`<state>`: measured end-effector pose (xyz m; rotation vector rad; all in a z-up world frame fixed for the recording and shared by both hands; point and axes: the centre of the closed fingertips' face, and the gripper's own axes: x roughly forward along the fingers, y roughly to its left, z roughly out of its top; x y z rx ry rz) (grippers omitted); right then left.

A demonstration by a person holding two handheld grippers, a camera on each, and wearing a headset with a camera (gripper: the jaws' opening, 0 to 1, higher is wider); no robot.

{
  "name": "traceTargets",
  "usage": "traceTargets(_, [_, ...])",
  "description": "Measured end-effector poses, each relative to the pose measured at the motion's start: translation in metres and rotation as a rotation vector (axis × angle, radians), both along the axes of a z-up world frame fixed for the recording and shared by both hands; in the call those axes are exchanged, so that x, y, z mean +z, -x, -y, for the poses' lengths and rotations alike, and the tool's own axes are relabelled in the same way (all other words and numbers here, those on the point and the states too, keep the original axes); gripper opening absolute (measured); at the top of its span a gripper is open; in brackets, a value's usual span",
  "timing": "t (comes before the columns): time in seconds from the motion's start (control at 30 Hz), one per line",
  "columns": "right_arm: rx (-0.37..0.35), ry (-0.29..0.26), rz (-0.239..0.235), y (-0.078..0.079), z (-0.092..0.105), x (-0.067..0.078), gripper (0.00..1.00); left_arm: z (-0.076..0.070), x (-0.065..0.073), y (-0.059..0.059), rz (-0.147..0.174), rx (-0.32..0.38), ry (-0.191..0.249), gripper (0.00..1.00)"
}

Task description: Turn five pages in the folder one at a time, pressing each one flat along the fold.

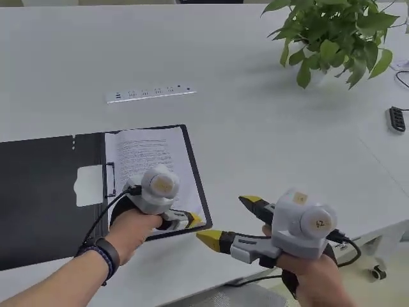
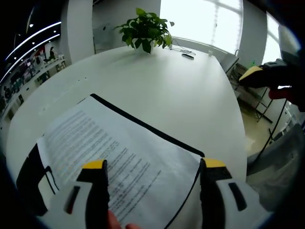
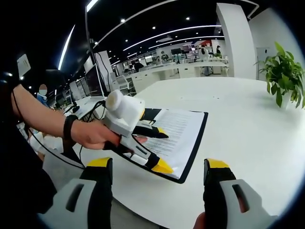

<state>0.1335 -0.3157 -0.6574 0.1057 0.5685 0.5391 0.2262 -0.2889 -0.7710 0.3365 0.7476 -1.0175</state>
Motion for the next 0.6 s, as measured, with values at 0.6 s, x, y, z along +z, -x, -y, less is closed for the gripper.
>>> traceTargets(0.6, [0.036,-0.007,-0.024,-0.007,-0.003,-0.005,0.78,-0.006,-0.010,-0.004,0.040,0.005,-0.037,0.74])
